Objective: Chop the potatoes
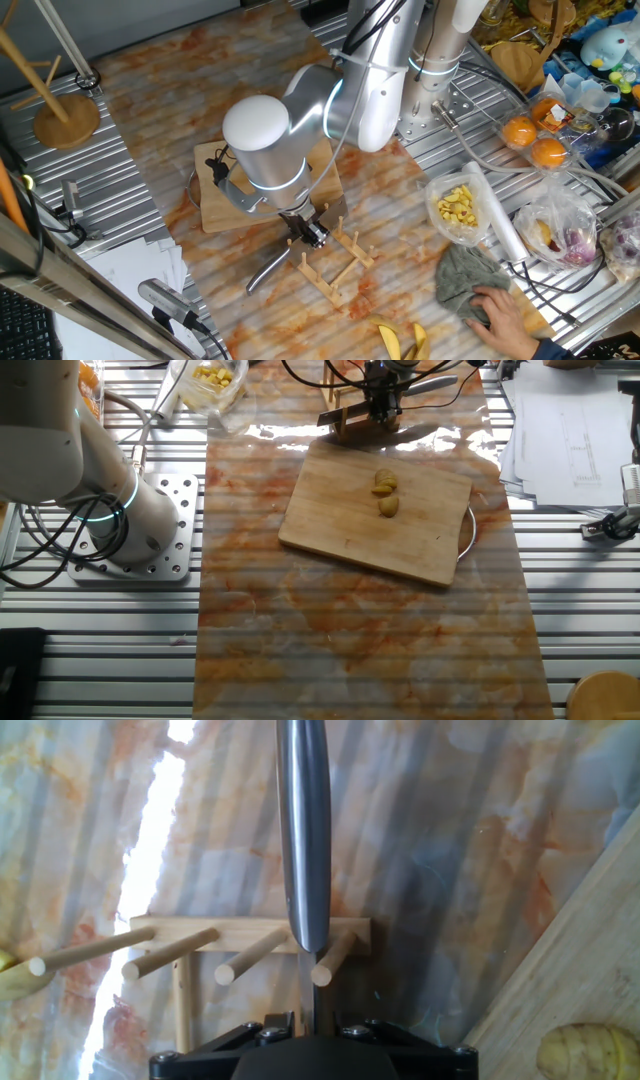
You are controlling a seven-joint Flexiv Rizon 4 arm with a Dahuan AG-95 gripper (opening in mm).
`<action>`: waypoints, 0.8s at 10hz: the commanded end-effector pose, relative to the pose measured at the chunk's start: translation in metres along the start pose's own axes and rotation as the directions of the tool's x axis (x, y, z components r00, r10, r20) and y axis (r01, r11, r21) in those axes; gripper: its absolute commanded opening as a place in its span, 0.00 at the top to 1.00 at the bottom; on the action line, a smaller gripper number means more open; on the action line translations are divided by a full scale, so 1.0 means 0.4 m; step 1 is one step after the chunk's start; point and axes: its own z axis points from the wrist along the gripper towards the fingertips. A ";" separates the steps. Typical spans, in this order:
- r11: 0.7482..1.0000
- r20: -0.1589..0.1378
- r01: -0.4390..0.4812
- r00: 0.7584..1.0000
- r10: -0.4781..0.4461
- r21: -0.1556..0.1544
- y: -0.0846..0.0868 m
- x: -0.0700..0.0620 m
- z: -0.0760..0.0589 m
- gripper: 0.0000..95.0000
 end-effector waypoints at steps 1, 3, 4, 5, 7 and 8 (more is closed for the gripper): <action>1.000 0.002 0.001 1.000 -0.001 0.000 0.000 0.000 0.002 0.80; 1.000 0.004 0.001 1.000 -0.001 0.001 0.000 0.000 0.004 0.80; 1.000 0.003 0.002 1.000 -0.002 0.002 0.000 0.000 0.005 0.80; 1.000 0.003 0.002 1.000 -0.002 0.002 0.000 0.000 0.005 0.80; 1.000 0.004 0.003 1.000 -0.003 0.002 0.000 0.000 0.007 0.80; 1.000 0.004 0.001 1.000 -0.001 0.003 0.000 0.000 0.007 1.00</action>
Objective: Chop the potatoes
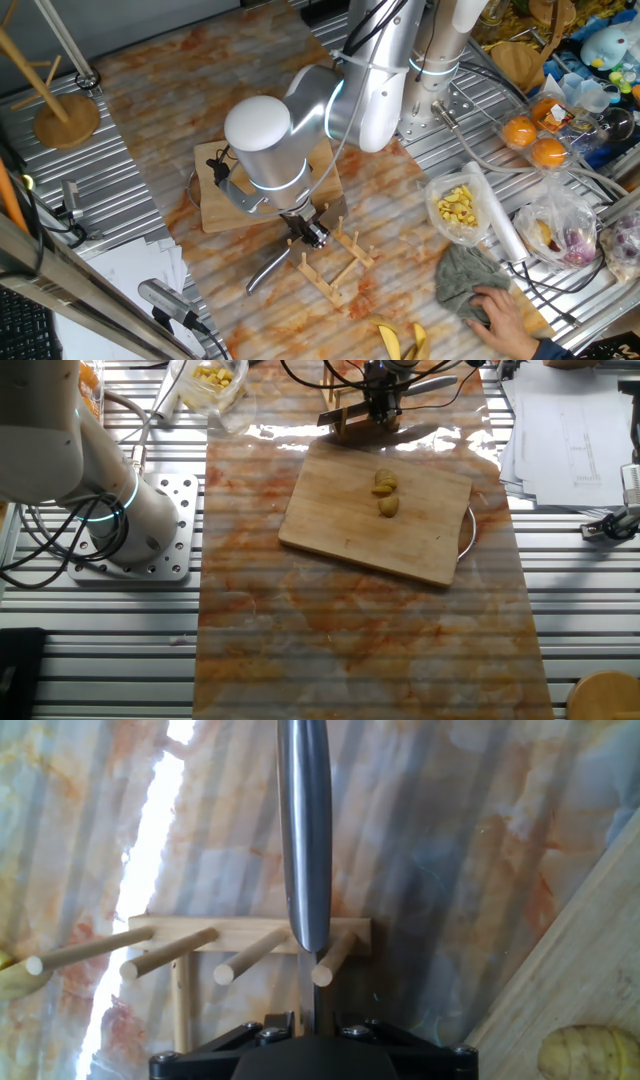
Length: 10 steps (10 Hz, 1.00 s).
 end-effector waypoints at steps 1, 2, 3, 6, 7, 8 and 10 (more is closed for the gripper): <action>1.000 0.001 -0.005 1.000 0.005 0.001 0.000 -0.001 0.002 1.00; 1.000 0.001 -0.005 1.000 0.005 0.002 0.000 -0.001 0.002 1.00; 1.000 0.004 -0.011 1.000 0.011 -0.011 0.000 -0.001 0.002 1.00; 0.999 0.004 -0.026 1.000 0.026 -0.022 0.001 -0.001 -0.007 1.00; 1.000 0.001 -0.024 1.000 0.024 -0.011 0.001 0.000 -0.015 1.00; 1.000 0.000 -0.027 1.000 0.027 -0.002 0.001 0.000 -0.025 1.00; 1.000 -0.001 -0.028 1.000 0.028 0.001 0.003 0.001 -0.052 1.00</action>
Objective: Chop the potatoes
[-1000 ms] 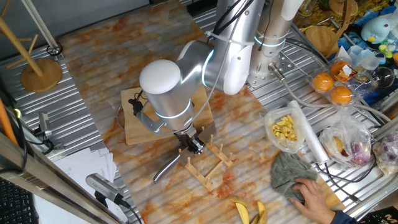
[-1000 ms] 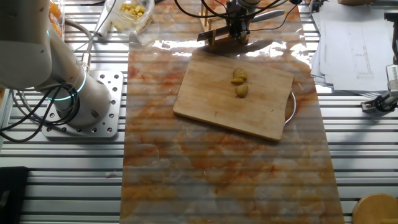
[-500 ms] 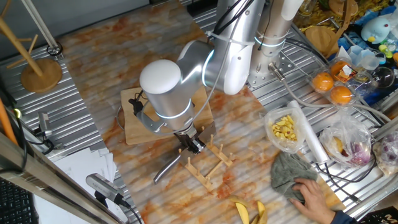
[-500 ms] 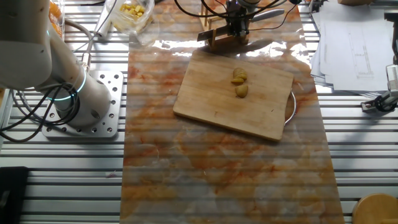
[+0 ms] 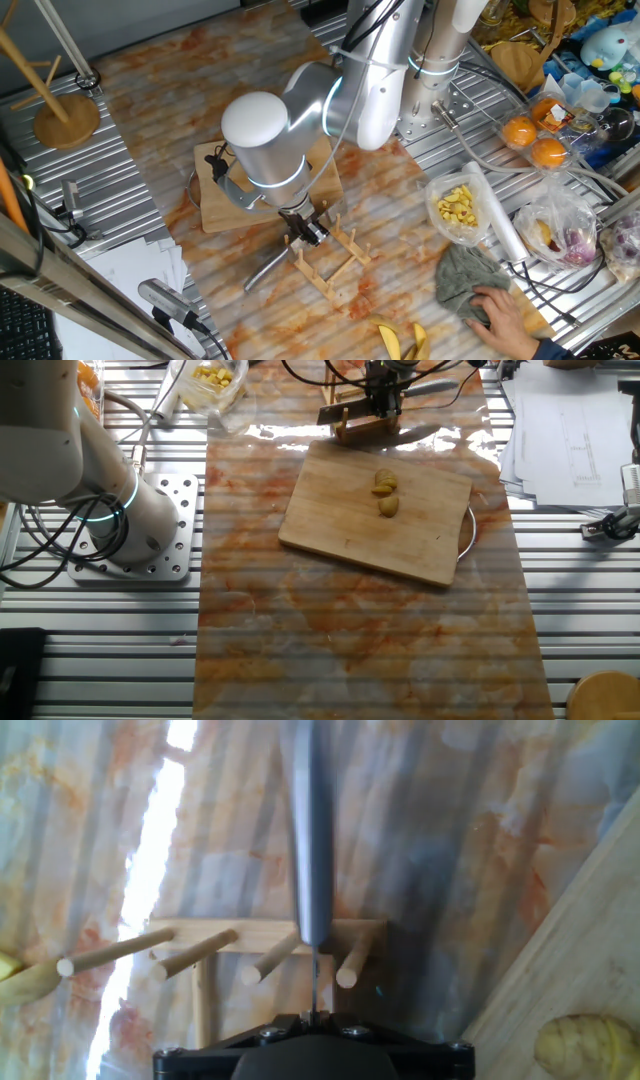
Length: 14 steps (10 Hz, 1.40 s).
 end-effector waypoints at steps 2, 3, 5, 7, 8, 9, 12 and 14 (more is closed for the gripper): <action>1.000 -0.003 -0.006 1.000 0.006 0.006 0.005 0.005 -0.037 1.00; 1.000 -0.003 -0.008 1.000 0.008 0.006 0.007 0.006 -0.049 1.00; 1.000 -0.009 -0.018 1.000 0.018 0.012 0.012 0.011 -0.083 1.00; 0.999 -0.005 -0.036 0.999 0.036 0.015 0.014 0.023 -0.134 1.00; 0.998 -0.005 -0.068 0.998 0.068 0.019 0.018 0.033 -0.169 1.00; 0.996 -0.004 -0.078 0.997 0.079 0.032 0.018 0.040 -0.190 1.00; 0.993 -0.013 -0.068 0.997 0.070 0.094 -0.030 0.065 -0.231 1.00; 0.991 -0.012 -0.094 0.995 0.095 0.091 -0.111 0.073 -0.285 1.00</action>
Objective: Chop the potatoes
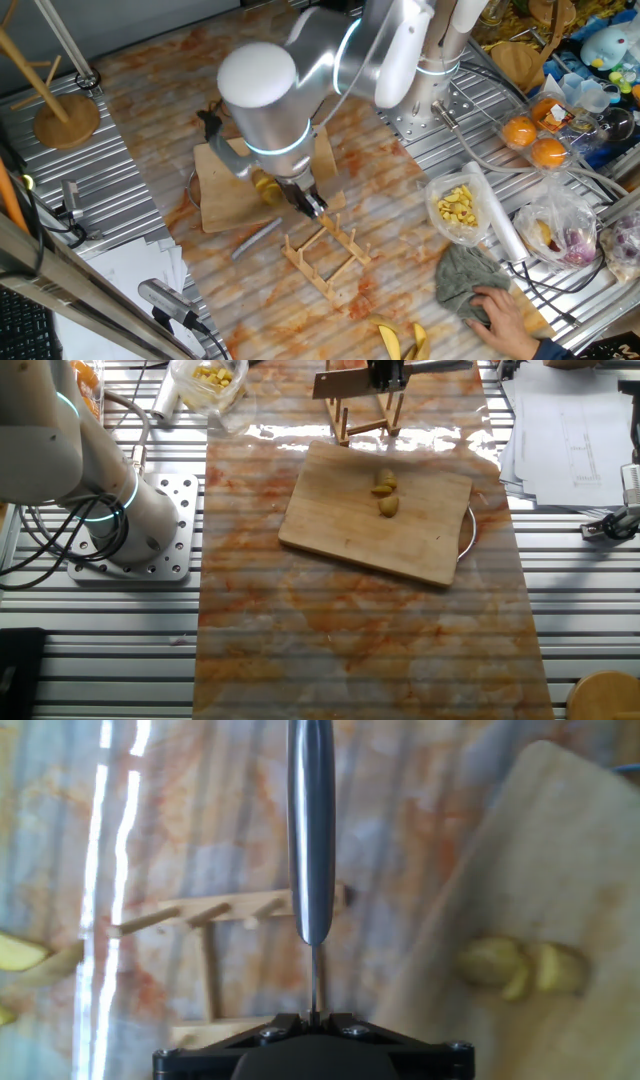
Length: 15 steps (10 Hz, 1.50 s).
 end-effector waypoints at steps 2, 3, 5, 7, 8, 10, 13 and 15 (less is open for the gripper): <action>0.999 0.005 -0.037 0.999 0.037 -0.004 -0.172 0.001 -0.065 1.00; 0.999 0.019 -0.042 0.999 0.042 -0.002 -0.211 -0.001 -0.061 1.00; 0.997 0.038 -0.075 0.996 0.075 0.006 -0.318 -0.006 -0.025 1.00; 0.994 0.040 -0.109 0.993 0.109 0.000 -0.384 0.011 0.008 1.00; 0.993 0.040 -0.116 0.992 0.116 -0.008 -0.401 0.021 0.022 1.00; 0.990 0.014 -0.137 0.990 0.138 -0.023 -0.412 0.045 0.047 1.00; 0.990 0.015 -0.143 0.990 0.143 -0.011 -0.407 0.058 0.082 1.00; 0.991 0.019 -0.137 0.990 0.137 -0.001 -0.404 0.050 0.106 1.00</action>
